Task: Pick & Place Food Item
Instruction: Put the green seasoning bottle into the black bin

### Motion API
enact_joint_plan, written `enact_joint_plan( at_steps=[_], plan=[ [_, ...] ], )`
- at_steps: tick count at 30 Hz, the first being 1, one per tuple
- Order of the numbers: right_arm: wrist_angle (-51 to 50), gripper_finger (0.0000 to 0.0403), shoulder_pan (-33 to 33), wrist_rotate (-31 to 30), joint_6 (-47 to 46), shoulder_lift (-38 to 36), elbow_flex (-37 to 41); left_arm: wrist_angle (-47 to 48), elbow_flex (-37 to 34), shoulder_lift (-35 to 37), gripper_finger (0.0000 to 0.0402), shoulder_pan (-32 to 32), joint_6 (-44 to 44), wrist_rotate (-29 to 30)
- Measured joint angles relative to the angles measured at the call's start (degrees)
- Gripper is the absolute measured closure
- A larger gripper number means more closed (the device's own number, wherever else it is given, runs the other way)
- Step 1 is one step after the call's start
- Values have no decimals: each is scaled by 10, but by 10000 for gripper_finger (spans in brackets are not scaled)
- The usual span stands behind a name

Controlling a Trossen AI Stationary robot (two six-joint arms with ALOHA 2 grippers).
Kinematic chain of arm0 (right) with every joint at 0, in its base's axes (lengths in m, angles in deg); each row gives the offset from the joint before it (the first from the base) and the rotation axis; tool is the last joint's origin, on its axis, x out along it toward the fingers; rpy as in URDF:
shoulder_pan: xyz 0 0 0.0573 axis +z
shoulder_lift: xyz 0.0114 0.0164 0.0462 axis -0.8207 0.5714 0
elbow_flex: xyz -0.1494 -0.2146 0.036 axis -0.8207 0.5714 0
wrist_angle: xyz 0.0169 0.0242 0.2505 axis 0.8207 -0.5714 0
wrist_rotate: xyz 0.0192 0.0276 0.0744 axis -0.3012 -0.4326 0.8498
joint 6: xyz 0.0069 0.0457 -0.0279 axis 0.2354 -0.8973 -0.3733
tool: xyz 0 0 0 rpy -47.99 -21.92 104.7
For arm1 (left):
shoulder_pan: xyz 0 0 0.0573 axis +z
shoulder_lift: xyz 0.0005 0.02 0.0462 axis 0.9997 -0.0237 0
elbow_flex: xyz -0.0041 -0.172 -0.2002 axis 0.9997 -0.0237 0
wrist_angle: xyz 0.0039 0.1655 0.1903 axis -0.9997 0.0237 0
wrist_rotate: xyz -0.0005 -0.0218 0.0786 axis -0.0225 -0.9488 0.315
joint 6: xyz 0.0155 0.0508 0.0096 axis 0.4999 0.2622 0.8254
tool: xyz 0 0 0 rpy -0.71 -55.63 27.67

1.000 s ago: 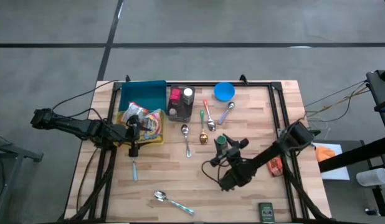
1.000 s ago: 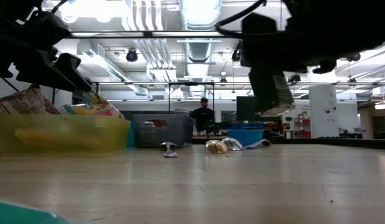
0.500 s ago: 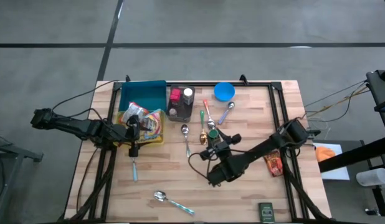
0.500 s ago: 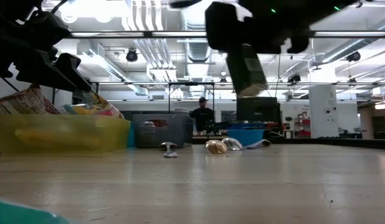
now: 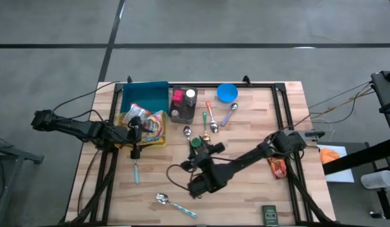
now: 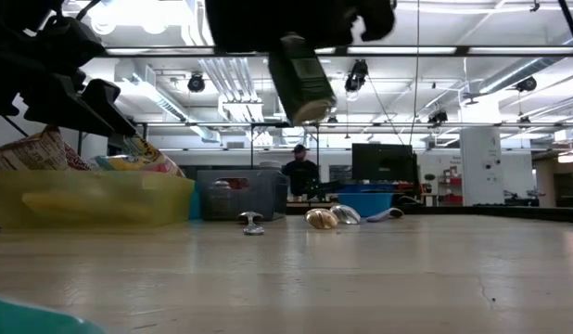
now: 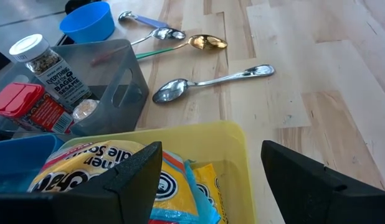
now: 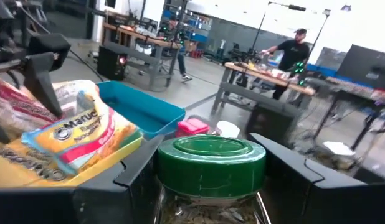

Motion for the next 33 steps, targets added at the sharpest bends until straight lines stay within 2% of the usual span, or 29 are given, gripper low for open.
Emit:
enact_joint_plan(
  at_steps=[5,11,14,21,29,33],
  plan=[
    [1,189,-26,13,106,32,-81,0,0,0,130,0,0,0],
    [3,189,-79,124,227,34,-137,0,0,0,130,0,0,0],
    [9,189,-102,150,274,32,-150,0,0,0,130,0,0,0],
    [11,189,-136,160,333,29,-159,0,0,0,130,0,2,0],
    [7,189,-164,165,356,22,-152,0,0,0,130,0,2,0],
    [-4,189,-173,189,368,17,-151,0,0,0,130,0,1,0]
  ],
)
